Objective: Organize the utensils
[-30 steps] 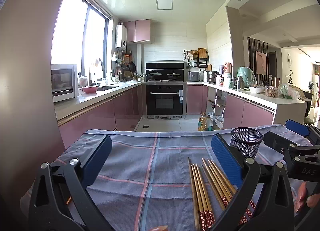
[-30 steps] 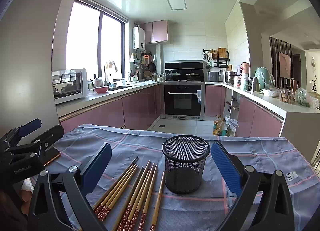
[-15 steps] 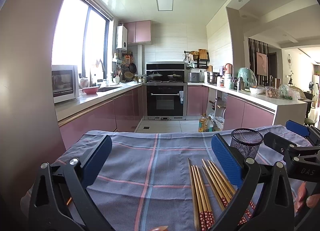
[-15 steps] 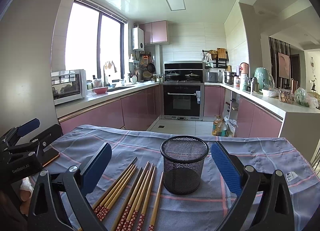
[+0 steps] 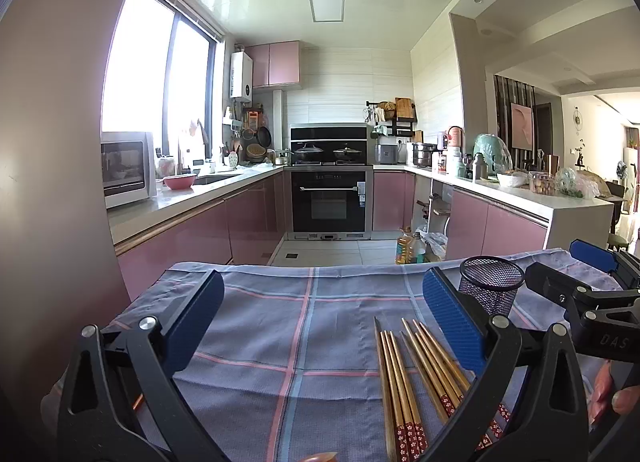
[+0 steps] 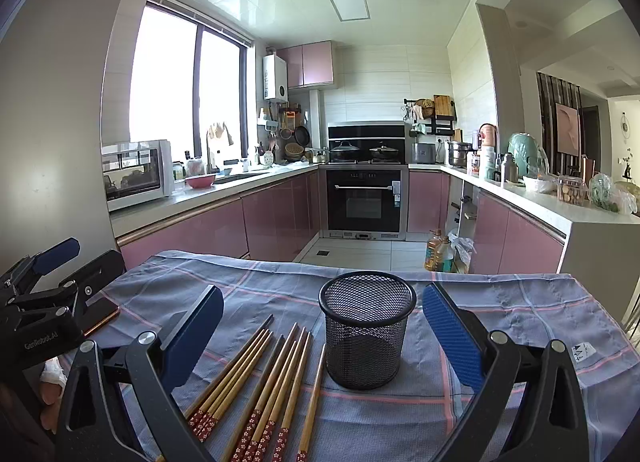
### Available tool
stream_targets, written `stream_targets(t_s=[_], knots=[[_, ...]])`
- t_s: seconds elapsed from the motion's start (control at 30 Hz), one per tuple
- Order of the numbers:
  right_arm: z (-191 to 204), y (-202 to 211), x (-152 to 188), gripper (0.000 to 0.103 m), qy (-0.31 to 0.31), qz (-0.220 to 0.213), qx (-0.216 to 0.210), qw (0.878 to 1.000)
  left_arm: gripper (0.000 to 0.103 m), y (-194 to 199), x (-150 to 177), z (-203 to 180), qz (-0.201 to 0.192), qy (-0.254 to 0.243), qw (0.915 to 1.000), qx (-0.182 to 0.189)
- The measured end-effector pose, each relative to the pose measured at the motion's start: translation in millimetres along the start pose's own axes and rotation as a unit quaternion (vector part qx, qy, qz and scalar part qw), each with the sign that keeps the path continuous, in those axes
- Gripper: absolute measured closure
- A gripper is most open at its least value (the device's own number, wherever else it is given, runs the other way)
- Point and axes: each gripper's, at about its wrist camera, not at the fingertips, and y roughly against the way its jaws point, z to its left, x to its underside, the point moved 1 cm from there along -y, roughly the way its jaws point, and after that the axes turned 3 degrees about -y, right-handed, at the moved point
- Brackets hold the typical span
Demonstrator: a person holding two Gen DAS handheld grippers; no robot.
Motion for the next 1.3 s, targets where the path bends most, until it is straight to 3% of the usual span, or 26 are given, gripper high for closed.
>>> stream_targets(t_s=[1.3], knots=[[-2.8, -2.9, 0.8, 0.007, -0.006, 0.0, -0.001, 1.0, 0.005, -3.9, 0.1, -3.3, 0.001, -0.005, 1.0, 0.004]])
